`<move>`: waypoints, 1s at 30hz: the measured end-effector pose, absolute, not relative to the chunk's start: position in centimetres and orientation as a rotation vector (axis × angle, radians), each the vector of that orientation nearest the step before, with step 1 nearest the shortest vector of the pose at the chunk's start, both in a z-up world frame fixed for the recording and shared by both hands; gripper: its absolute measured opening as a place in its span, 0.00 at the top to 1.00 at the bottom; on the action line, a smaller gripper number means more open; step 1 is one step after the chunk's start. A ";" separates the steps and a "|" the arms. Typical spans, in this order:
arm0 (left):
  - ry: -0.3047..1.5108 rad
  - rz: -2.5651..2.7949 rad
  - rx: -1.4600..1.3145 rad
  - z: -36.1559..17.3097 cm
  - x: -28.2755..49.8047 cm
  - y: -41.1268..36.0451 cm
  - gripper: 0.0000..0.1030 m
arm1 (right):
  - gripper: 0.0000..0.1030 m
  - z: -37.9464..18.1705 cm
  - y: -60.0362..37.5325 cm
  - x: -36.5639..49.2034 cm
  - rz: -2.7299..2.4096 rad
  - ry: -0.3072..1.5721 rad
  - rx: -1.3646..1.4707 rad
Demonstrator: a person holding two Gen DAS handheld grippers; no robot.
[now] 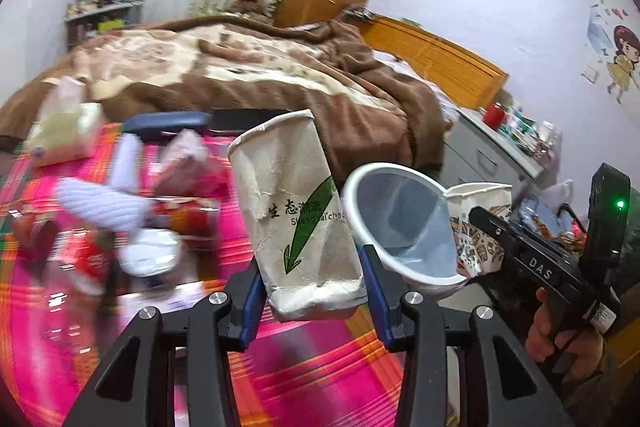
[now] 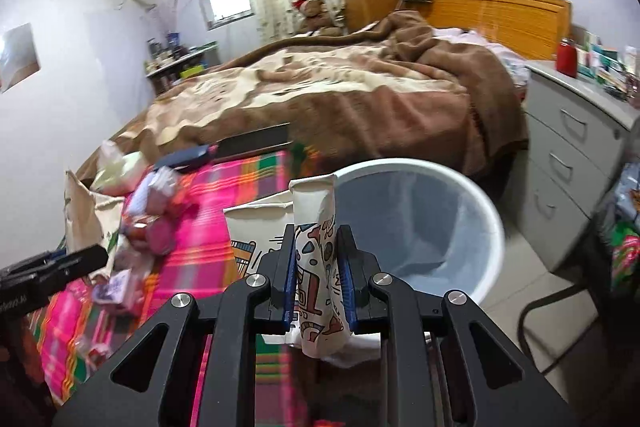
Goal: Collect trash
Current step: 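Carry both paper cups over the white bin and open both tools to drop them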
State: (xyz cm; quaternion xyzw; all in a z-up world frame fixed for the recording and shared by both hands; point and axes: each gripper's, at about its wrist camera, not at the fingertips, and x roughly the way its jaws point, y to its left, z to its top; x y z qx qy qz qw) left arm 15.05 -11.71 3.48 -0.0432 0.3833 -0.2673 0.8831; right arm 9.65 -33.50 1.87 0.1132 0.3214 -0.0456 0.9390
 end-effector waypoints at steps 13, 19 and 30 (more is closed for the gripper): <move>0.885 -0.733 -0.001 0.7 17.2 -23.6 0.56 | 0.81 -0.7 -38.8 11.3 -0.194 0.718 0.241; 0.936 -0.755 0.016 -1.2 18.7 -27.2 0.56 | 0.81 -1.7 -40.8 12.0 -0.211 0.757 0.242; 0.947 -0.742 0.017 -2.3 20.3 -28.5 0.45 | 0.72 -2.7 -42.7 12.7 -0.198 0.798 0.260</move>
